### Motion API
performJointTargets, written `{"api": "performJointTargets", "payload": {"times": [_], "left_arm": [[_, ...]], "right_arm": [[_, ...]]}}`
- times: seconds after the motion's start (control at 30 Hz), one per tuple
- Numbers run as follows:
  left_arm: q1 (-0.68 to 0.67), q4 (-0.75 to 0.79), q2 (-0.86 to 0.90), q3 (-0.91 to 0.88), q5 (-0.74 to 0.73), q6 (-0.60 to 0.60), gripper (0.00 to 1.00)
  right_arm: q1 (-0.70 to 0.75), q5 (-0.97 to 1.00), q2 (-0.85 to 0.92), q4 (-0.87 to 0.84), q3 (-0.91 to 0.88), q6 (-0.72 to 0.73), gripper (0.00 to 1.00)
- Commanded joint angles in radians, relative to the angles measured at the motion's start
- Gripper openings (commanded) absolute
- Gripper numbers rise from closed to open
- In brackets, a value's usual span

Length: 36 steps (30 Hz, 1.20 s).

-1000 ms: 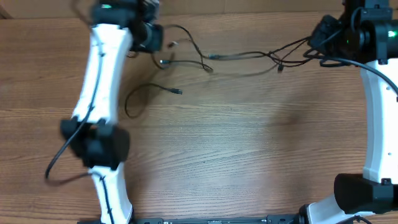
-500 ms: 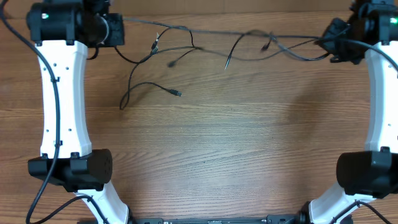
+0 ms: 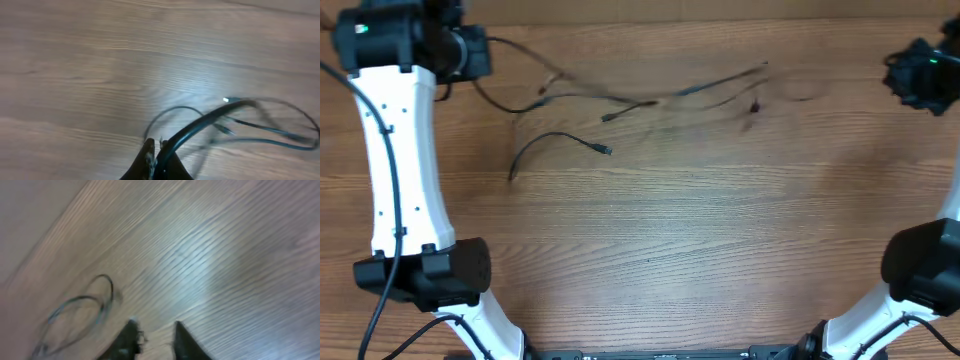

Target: Untangle cables

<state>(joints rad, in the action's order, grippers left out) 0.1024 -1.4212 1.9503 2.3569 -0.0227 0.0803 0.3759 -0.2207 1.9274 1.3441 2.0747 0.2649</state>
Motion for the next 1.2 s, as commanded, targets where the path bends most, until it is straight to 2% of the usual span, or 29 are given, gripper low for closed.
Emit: {"api": "performJointTargets", "payload": {"times": [0.0,0.1,0.2,0.23,0.27,0.43,0.5,0.6,0.67,0.9,1.17], "left_arm": [[-0.008,0.011,-0.015,0.010,-0.126,-0.071,0.04],[-0.035,0.010,-0.015,0.010,-0.296,-0.206,0.04],[-0.084,0.021,-0.026,0.015,-0.350,-0.266,0.04],[-0.095,0.024,-0.031,0.020,-0.370,-0.285,0.04],[-0.116,0.034,-0.046,0.033,-0.431,-0.332,0.04],[-0.149,0.142,-0.136,0.086,-0.634,-0.356,0.04],[-0.149,0.231,-0.185,0.093,-0.766,-0.318,0.04],[-0.149,0.338,-0.222,0.093,-0.870,-0.222,0.04],[-0.149,0.397,-0.229,0.093,-0.910,-0.148,0.04],[-0.146,0.574,-0.229,0.093,-0.913,0.077,0.04],[-0.147,0.582,-0.223,0.093,-0.842,0.153,0.04]], "right_arm": [[-0.031,-0.339,0.005,0.030,-0.001,-0.245,0.27],[-0.074,-0.410,0.005,0.070,-0.001,-0.300,0.34],[-0.136,-0.419,0.005,0.077,-0.001,-0.325,0.58],[-0.146,-0.425,0.005,0.078,-0.001,-0.339,0.61],[-0.178,-0.452,0.005,0.079,-0.001,-0.383,0.69],[-0.262,-0.467,0.005,0.063,-0.001,-0.405,0.81],[-0.299,-0.489,0.005,0.051,0.000,-0.422,0.82],[-0.332,-0.548,-0.005,0.052,0.011,-0.454,0.78],[-0.364,-0.539,-0.025,0.050,0.036,-0.456,0.79],[-0.496,-0.541,-0.047,0.021,0.065,-0.453,0.81],[-0.615,-0.623,-0.048,-0.097,0.066,-0.453,0.81]]}}
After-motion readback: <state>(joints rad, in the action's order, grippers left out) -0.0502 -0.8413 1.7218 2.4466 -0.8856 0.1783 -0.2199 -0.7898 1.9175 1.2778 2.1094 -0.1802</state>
